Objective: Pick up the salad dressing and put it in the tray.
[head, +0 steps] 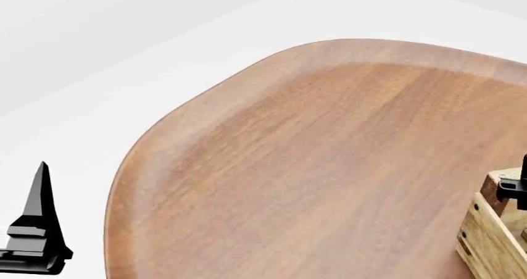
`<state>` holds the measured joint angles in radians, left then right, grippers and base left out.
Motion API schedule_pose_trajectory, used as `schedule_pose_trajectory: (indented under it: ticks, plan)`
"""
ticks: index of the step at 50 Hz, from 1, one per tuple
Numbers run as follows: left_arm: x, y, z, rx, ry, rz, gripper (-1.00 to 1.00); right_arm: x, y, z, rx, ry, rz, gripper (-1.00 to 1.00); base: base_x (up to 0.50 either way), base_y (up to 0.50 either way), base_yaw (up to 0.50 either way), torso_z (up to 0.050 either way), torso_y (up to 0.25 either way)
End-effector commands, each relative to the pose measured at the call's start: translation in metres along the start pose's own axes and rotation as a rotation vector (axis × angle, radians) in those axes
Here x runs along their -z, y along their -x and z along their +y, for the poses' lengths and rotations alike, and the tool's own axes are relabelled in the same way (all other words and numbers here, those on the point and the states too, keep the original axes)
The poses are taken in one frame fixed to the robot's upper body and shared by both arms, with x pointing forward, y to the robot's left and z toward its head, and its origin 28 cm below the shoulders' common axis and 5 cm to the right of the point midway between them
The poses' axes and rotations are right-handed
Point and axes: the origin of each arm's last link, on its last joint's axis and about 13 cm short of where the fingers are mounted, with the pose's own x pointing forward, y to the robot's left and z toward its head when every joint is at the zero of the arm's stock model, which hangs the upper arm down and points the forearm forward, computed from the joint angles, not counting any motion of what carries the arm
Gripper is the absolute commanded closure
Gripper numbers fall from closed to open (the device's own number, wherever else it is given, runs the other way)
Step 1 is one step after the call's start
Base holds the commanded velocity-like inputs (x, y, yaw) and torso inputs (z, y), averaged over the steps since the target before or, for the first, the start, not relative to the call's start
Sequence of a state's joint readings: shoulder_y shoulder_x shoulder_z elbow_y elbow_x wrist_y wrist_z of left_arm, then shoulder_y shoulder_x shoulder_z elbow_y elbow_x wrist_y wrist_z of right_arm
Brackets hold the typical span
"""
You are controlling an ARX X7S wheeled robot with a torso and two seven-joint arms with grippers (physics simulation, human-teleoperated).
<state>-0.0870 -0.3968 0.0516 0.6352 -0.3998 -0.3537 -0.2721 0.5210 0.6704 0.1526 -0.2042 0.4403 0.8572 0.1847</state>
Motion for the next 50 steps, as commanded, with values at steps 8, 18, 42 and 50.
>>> schedule_pose_trajectory:
  ticks: [8,18,42,50]
  plan:
    - [0.000,0.000,0.000,-0.001,-0.004,0.000,-1.00,0.006,-0.026,-0.035,0.230,-0.053,0.042,1.00,0.00,0.00,0.00,0.000,0.000]
    - [0.000,0.000,-0.001,0.003,-0.006,0.001,-1.00,0.011,-0.040,-0.043,0.302,-0.057,0.072,1.00,0.00,0.00,0.00,0.000,0.001]
    - [0.000,-0.003,-0.002,0.010,-0.016,-0.001,-1.00,0.042,-0.069,-0.072,0.604,-0.031,0.157,1.00,0.00,0.00,0.00,0.000,0.000]
    - [-0.001,-0.002,-0.003,0.011,-0.017,-0.001,-1.00,0.060,-0.065,-0.083,0.677,-0.051,0.207,1.00,0.00,0.00,0.00,0.000,0.000]
